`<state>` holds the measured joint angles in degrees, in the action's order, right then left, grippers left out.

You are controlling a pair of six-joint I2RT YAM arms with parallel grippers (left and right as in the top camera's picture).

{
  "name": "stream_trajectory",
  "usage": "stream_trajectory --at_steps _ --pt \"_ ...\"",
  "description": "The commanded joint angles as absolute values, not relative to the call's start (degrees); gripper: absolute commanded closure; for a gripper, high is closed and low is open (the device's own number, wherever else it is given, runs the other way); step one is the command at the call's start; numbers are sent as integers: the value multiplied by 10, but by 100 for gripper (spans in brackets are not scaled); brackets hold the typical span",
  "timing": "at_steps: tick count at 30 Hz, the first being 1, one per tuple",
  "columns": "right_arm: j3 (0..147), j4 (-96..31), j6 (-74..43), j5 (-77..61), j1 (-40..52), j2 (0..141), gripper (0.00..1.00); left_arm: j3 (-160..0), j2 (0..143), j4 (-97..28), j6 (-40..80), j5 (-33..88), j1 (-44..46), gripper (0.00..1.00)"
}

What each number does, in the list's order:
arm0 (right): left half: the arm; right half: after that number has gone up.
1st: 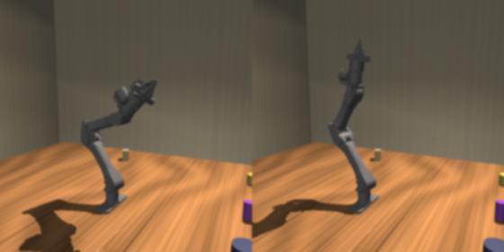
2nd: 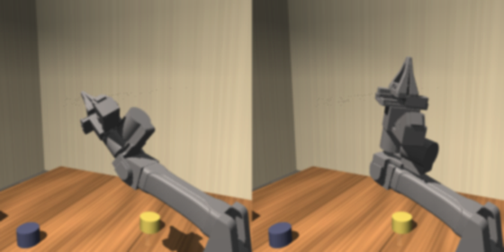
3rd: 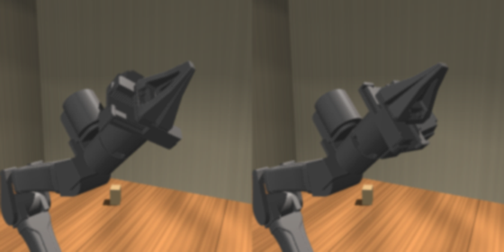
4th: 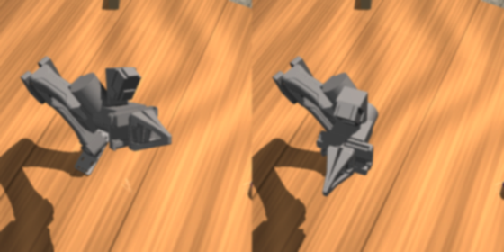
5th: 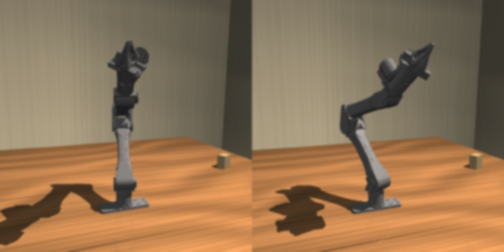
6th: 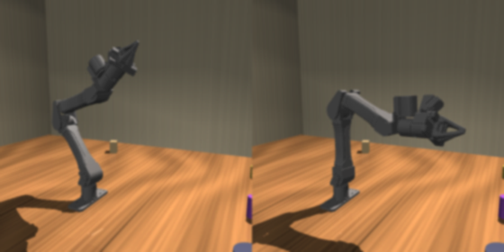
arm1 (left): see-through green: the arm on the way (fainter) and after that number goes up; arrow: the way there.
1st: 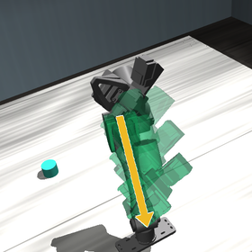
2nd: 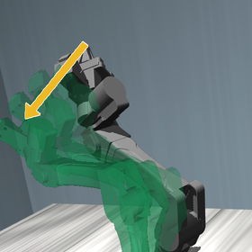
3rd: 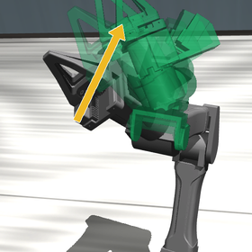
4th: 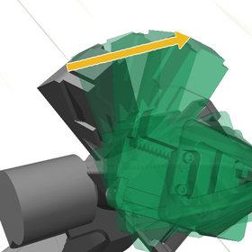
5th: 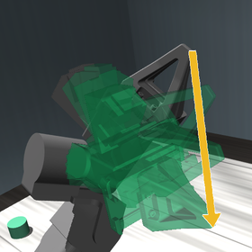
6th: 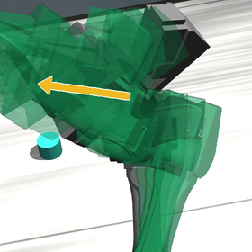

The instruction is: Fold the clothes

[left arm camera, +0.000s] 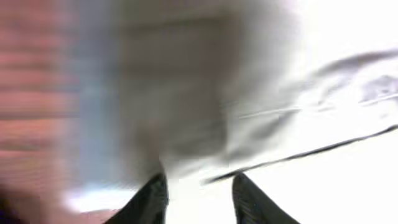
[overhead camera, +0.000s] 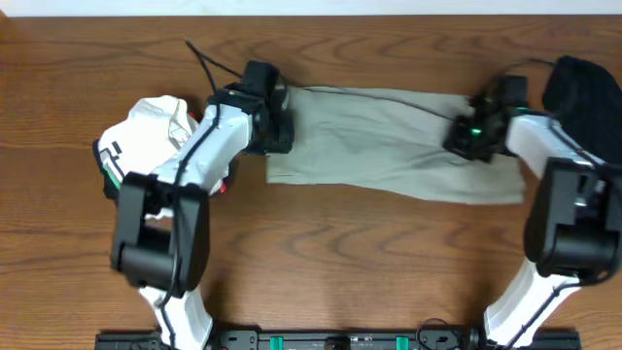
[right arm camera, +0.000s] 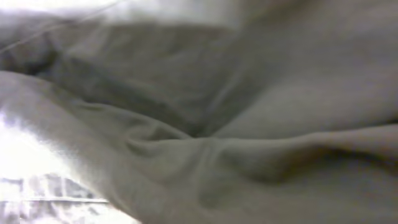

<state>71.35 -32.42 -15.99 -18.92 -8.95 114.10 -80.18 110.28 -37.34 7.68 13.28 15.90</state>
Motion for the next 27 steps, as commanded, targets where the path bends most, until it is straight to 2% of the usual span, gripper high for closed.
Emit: stream_trajectory --at_steps 1,4,9,14,19,24,27 --pt "715 -359 -151 -90 -150 1102 91 -808 1037 -378 80 128 157 57" --pt "715 -384 -118 -146 -191 1078 87 -808 1018 -384 88 129 157 52" --pt "715 -384 -46 -375 -212 1031 77 -808 1025 -394 89 154 157 49" --pt "715 -405 -30 -449 -182 984 76 -804 1047 -401 116 173 157 39" --pt "715 -444 -31 -421 -100 977 77 -801 1093 -395 179 178 157 27" --pt "715 -454 -125 -242 -20 1001 77 -801 1155 -330 183 298 157 11" --pt "715 -453 -159 -194 5 1025 79 -801 1184 -294 190 337 157 8"
